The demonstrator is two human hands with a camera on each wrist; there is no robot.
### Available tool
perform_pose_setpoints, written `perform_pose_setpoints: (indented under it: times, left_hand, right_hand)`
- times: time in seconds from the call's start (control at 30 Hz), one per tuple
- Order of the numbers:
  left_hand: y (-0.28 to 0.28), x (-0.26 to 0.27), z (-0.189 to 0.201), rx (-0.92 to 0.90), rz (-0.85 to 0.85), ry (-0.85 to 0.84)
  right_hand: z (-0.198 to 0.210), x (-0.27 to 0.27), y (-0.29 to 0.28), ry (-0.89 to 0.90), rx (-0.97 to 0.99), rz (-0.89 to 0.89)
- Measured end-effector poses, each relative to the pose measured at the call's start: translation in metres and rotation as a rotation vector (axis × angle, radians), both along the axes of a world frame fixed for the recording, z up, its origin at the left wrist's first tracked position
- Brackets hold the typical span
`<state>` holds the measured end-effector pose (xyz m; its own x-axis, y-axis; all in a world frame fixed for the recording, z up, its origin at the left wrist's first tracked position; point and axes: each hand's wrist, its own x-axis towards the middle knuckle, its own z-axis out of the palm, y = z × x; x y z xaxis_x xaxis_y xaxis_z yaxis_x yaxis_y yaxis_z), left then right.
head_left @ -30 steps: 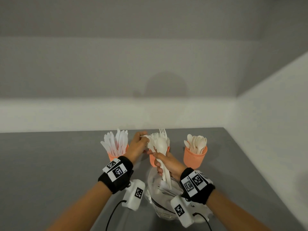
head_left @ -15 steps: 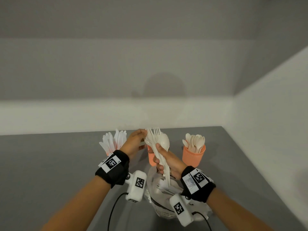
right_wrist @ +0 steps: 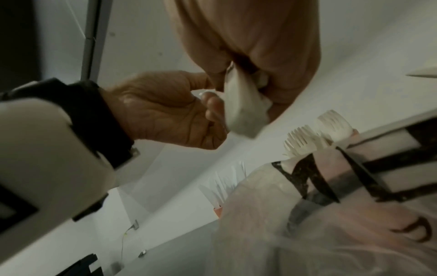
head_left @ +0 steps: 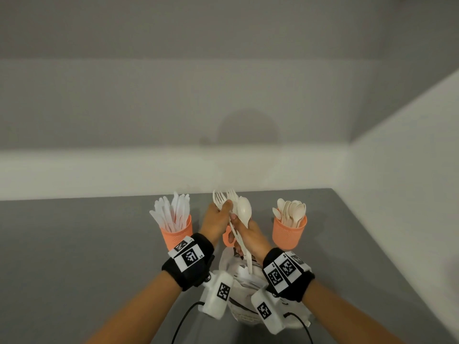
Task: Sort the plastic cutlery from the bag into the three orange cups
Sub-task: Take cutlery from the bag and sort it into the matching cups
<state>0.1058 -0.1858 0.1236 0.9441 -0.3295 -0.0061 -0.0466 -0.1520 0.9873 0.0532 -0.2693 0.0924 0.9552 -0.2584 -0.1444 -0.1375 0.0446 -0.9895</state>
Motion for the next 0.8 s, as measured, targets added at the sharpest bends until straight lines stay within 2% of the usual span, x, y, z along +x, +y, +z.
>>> perform_pose_setpoints:
  times: [0.2, 0.33, 0.53, 0.7, 0.8]
  left_hand:
    - [-0.004, 0.007, -0.008, -0.036, 0.052, 0.151]
    - [-0.001, 0.017, -0.005, -0.153, 0.144, 0.260]
    - [0.002, 0.023, -0.005, -0.208, 0.124, 0.343]
    - [-0.009, 0.012, -0.014, -0.251, 0.163, 0.301]
    - [-0.013, 0.012, -0.019, -0.273, 0.197, 0.329]
  right_hand:
    - [-0.006, 0.000, -0.003, 0.028, 0.087, 0.060]
    - [-0.002, -0.006, -0.008, 0.023, 0.124, 0.081]
    - [-0.004, -0.011, -0.011, 0.041, 0.076, 0.057]
    - [-0.006, -0.008, -0.007, 0.020, -0.094, -0.027]
    - [-0.008, -0.010, -0.006, -0.014, -0.161, 0.008]
